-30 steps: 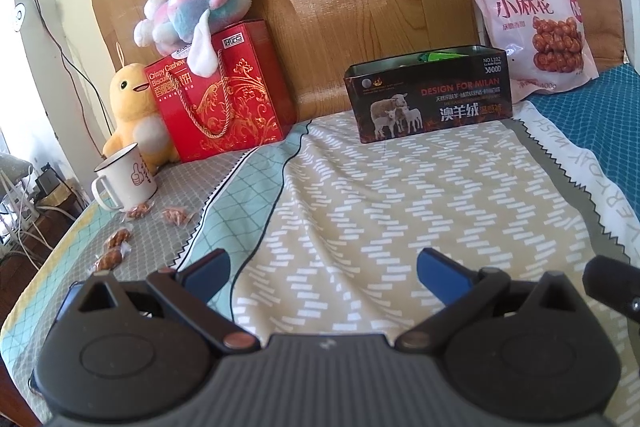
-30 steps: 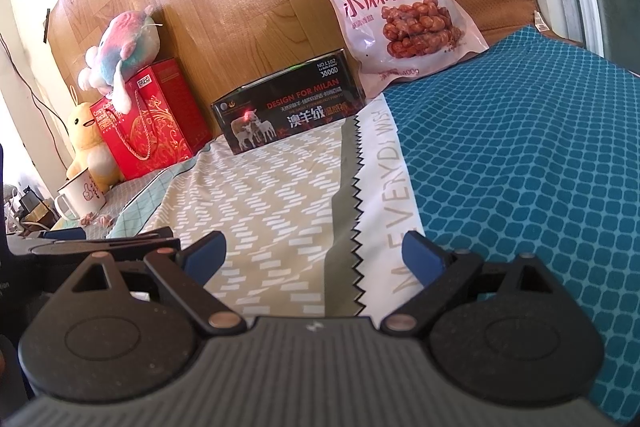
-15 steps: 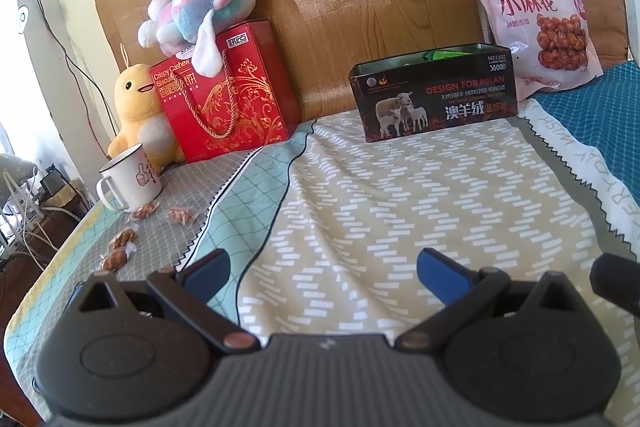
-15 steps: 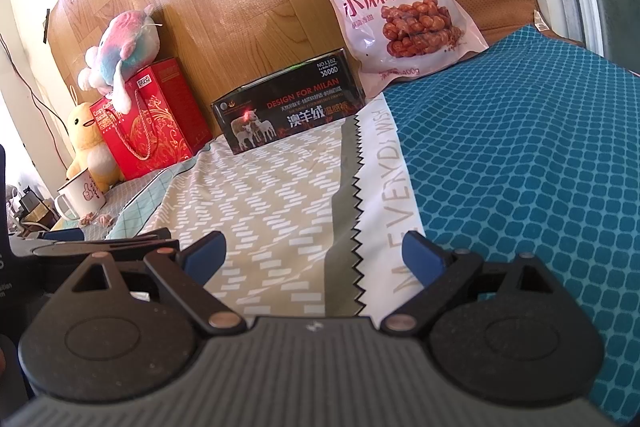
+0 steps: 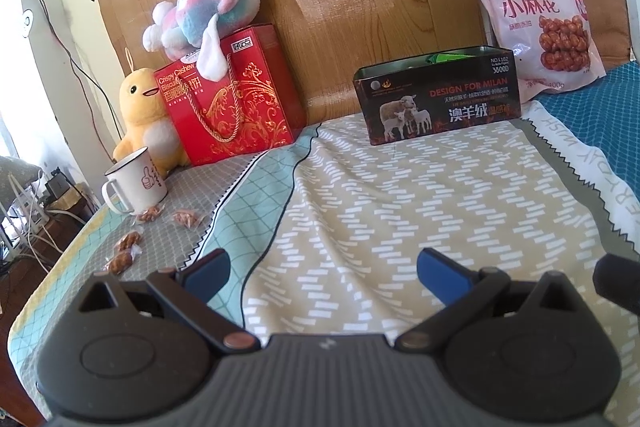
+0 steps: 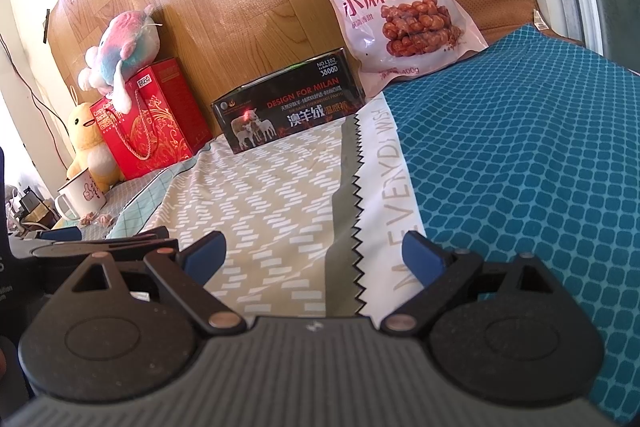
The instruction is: Organize snacks
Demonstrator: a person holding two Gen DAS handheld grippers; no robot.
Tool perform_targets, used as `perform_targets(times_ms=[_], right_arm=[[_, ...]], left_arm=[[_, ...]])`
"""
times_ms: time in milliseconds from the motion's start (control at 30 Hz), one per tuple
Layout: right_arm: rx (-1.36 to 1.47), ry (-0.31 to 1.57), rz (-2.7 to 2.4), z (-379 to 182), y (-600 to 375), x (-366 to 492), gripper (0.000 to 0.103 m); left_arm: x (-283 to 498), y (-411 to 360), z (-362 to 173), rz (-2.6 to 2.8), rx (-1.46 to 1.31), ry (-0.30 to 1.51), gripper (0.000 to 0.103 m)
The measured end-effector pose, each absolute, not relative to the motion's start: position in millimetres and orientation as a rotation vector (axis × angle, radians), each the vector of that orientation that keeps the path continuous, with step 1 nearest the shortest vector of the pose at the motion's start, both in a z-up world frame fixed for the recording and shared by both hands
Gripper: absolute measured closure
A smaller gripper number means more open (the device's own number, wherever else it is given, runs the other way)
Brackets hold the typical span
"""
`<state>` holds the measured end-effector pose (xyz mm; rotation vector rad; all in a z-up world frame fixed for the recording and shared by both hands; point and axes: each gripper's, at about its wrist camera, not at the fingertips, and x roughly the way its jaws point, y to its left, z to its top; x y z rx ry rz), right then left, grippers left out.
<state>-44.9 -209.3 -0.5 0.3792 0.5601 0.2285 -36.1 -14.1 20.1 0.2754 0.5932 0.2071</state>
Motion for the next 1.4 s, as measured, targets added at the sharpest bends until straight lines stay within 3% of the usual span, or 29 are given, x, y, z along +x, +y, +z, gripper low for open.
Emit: perform_targets(times_ms=[1400], right_arm=[[0.377, 0.559, 0.228, -0.9, -208.6, -44.9, 0.006]], left_arm=[[-36.6, -14.3, 18.7, 0.203, 0.294, 0.595, 0.000]])
